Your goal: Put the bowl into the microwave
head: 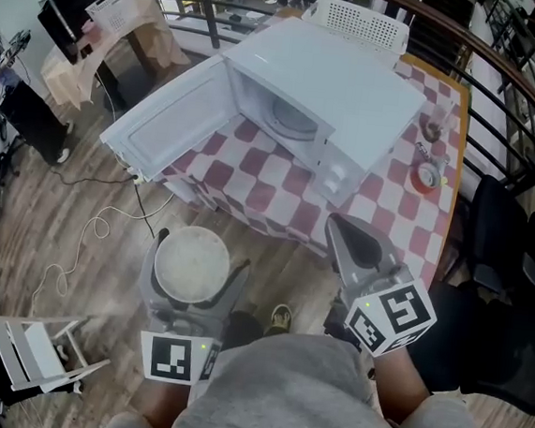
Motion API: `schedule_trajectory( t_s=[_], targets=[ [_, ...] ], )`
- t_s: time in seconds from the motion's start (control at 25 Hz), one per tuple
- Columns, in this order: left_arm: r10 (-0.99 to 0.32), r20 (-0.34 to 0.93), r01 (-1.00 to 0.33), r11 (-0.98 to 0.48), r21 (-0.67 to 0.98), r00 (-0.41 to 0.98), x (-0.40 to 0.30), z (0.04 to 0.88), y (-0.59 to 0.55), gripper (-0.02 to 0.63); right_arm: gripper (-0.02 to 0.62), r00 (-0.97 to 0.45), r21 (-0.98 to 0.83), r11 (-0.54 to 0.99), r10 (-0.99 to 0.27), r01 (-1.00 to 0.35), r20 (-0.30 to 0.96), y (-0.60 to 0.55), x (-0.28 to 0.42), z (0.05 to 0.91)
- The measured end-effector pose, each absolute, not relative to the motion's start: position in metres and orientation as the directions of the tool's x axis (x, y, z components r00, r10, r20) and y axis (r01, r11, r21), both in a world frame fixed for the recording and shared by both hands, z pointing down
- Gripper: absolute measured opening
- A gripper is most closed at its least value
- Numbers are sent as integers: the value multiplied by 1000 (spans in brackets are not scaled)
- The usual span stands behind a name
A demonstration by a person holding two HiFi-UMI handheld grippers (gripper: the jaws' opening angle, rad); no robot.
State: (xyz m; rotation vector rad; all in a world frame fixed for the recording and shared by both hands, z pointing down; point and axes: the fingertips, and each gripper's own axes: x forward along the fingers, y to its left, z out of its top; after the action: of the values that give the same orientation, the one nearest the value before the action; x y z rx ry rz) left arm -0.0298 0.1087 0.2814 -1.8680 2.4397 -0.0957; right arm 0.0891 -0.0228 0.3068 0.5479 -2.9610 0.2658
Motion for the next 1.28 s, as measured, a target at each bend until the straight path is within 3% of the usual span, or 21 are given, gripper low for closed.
schedule_trajectory(
  t_s=[0.72,1.28],
  targets=[
    [-971,-18,-964,240,-116,-239,-16,277,108,523,-3,-928,-174,914,-346,-366,135,-17,99,314],
    [-985,10,-980,173,-97,-175,-61,291,70,523,-2,-915,-164,907,-357,-388,188,-39,54,328]
  ],
)
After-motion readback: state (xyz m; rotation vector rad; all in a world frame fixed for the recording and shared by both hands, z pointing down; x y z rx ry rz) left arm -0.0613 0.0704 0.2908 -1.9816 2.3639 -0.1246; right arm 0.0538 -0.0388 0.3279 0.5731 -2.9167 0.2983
